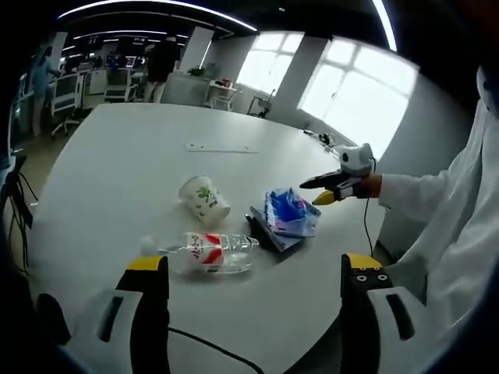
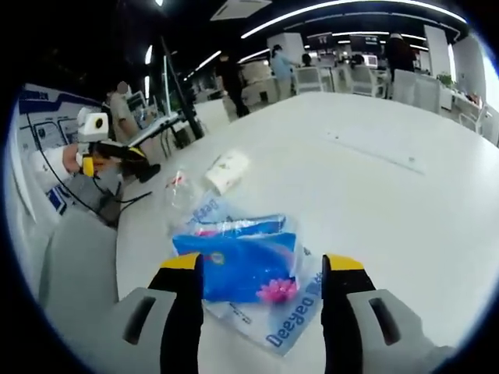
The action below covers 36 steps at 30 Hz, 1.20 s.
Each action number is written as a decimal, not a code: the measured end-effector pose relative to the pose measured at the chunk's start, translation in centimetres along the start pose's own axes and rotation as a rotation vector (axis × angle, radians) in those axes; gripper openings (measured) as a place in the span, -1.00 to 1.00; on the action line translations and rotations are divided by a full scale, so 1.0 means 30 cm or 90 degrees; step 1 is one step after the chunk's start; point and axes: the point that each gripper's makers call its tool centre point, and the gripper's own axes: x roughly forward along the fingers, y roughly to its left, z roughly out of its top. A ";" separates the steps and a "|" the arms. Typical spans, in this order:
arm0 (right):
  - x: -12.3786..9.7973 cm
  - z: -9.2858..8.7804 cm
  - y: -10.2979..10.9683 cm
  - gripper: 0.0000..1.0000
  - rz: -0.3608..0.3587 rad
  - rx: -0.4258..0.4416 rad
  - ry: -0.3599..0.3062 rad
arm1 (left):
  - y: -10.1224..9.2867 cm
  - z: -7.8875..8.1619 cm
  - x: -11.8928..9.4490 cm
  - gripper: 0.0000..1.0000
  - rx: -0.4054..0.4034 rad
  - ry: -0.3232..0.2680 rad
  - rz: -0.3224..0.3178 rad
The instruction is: Arrange the tabletop items into an orderly group along one side of the table until the central work area is clear of visible clutter.
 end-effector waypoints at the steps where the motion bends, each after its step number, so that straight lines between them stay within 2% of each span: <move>1: 0.006 -0.001 -0.004 0.14 0.001 -0.003 0.001 | -0.002 0.001 0.001 0.87 -0.001 -0.001 0.000; 5: 0.036 -0.009 -0.019 0.09 0.002 -0.009 0.007 | -0.010 0.001 0.006 0.86 -0.004 -0.004 0.000; 14: 0.065 -0.016 -0.067 -0.23 0.006 0.002 0.007 | -0.020 -0.003 0.012 0.86 -0.009 -0.003 0.002; 18: 0.082 -0.031 -0.085 -0.28 0.009 0.003 0.015 | -0.027 0.001 0.020 0.85 -0.008 -0.003 0.002; 25: 0.092 -0.046 -0.081 -0.67 0.019 0.006 0.021 | -0.051 0.003 0.040 0.84 -0.005 0.000 -0.005; 30: 0.087 -0.061 -0.090 -0.95 0.009 0.001 0.025 | -0.065 0.011 0.051 0.83 -0.004 -0.002 -0.013; 36: 0.067 -0.057 -0.095 -1.00 0.004 0.023 0.010 | -0.077 0.017 0.062 0.81 0.001 0.000 -0.019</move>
